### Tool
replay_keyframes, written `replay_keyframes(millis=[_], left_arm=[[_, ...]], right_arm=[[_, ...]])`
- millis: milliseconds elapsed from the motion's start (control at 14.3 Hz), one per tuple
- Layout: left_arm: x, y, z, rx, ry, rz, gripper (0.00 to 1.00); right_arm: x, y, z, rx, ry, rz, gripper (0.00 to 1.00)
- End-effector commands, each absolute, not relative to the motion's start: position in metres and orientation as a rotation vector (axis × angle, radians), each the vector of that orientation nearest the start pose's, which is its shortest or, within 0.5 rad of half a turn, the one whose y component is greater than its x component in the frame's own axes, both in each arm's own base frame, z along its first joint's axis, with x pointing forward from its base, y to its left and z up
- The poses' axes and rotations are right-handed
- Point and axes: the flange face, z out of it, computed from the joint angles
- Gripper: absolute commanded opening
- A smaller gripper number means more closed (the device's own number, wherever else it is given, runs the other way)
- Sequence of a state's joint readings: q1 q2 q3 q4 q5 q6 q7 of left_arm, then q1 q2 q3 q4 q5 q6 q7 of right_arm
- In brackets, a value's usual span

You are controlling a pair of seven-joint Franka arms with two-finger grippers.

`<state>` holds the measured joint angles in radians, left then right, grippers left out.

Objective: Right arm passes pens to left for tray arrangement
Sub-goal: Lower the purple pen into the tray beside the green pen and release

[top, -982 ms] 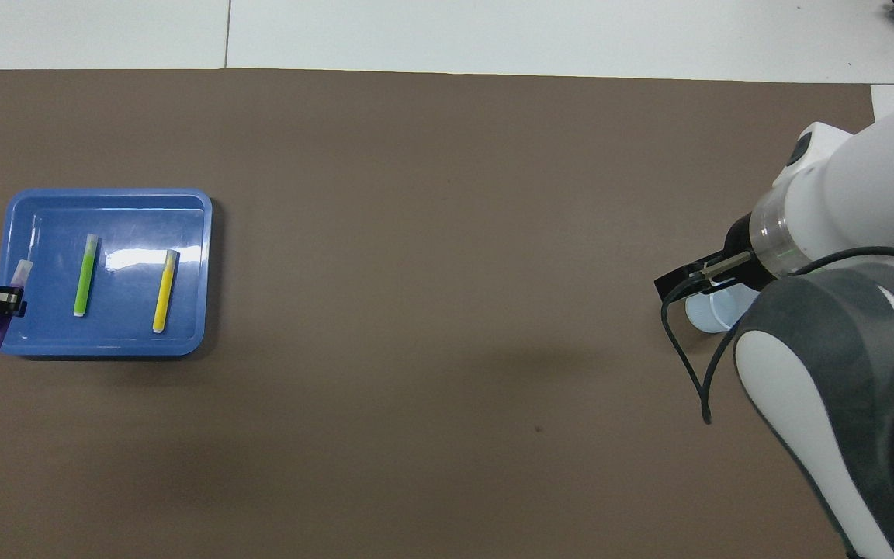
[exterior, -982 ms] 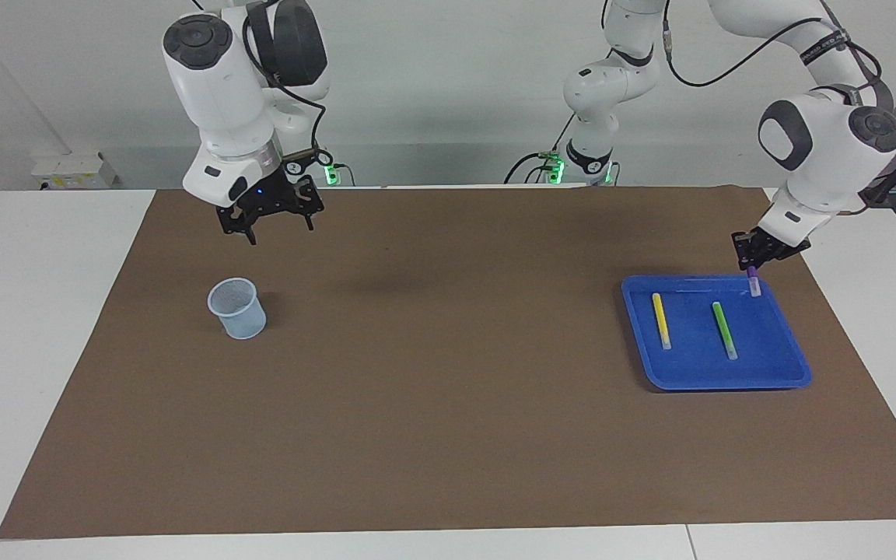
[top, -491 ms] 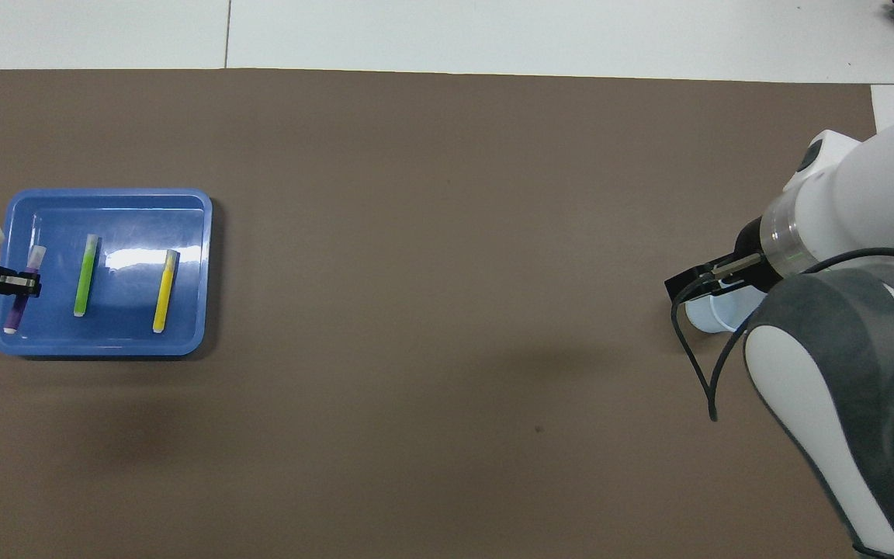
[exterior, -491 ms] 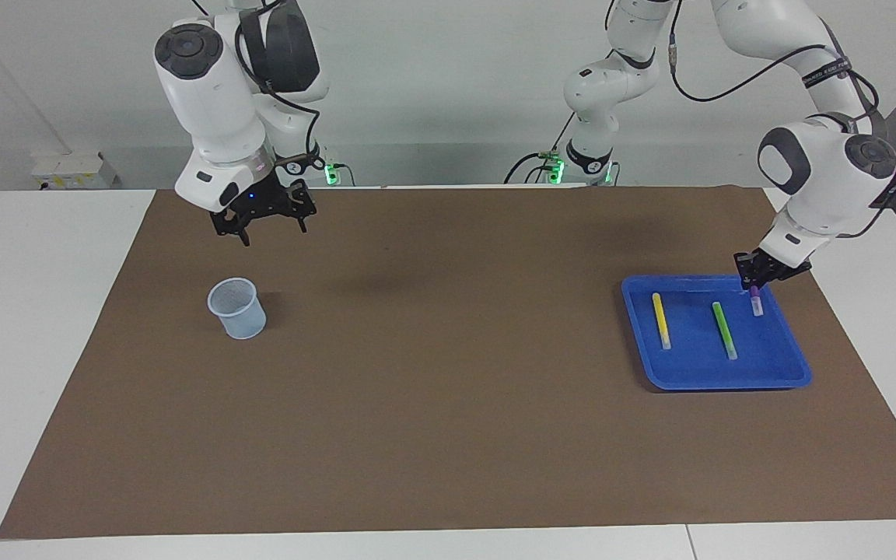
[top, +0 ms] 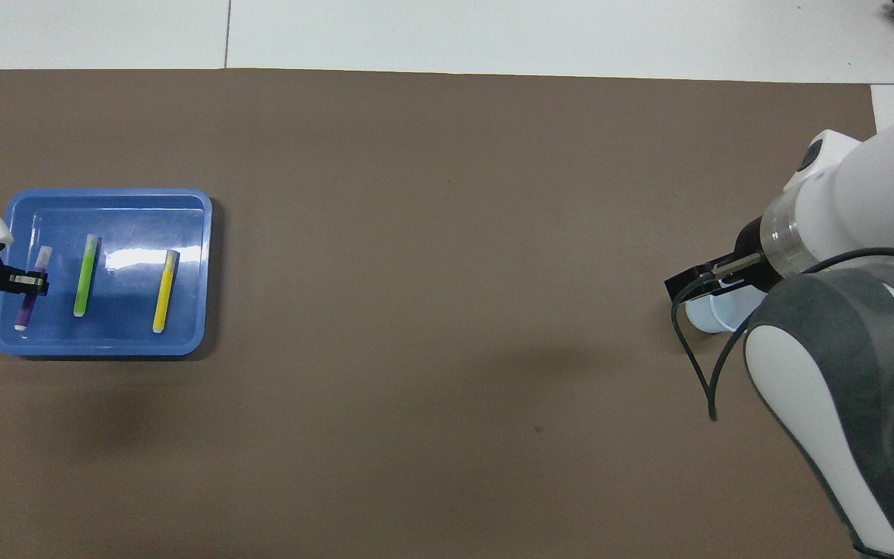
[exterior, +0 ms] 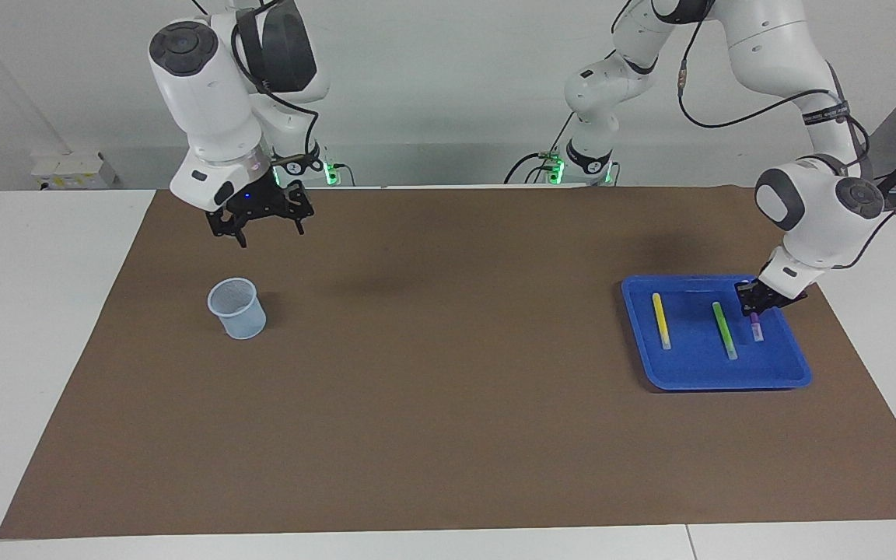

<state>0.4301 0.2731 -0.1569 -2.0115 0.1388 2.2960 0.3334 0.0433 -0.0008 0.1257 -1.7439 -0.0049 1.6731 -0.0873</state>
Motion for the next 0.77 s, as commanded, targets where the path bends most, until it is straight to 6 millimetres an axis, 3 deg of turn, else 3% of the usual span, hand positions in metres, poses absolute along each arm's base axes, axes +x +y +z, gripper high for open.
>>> replay_keyframes(millis=[0, 140, 210, 351, 421, 491, 701], left_arm=[[0.571, 0.169, 0.308, -3.055, 0.193, -0.051, 0.0], [0.571, 0.168, 0.305, -3.05, 0.197, -0.086, 0.0], [0.571, 0.167, 0.305, -3.05, 0.199, -0.086, 0.1], [0.573, 0.167, 0.306, -3.048, 0.21, -0.095, 0.78], [0.574, 0.167, 0.307, -3.047, 0.212, -0.1, 0.94], [0.576, 0.168, 0.308, -3.046, 0.212, -0.102, 1.0], [0.578, 0.167, 0.31, -3.046, 0.212, -0.102, 1.0]], right_arm=[[0.545, 0.084, 0.558, -3.131, -0.403, 0.065, 1.0], [0.544, 0.08, 0.564, -3.128, -0.38, 0.06, 1.0], [0.546, 0.068, 0.577, -3.13, -0.341, 0.034, 1.0], [0.544, 0.06, 0.592, -3.128, -0.318, 0.051, 1.0], [0.542, 0.057, 0.596, -3.129, -0.308, 0.06, 1.0], [0.541, 0.056, 0.596, -3.127, -0.305, 0.07, 1.0], [0.539, 0.051, 0.599, -3.133, -0.236, 0.089, 1.0]])
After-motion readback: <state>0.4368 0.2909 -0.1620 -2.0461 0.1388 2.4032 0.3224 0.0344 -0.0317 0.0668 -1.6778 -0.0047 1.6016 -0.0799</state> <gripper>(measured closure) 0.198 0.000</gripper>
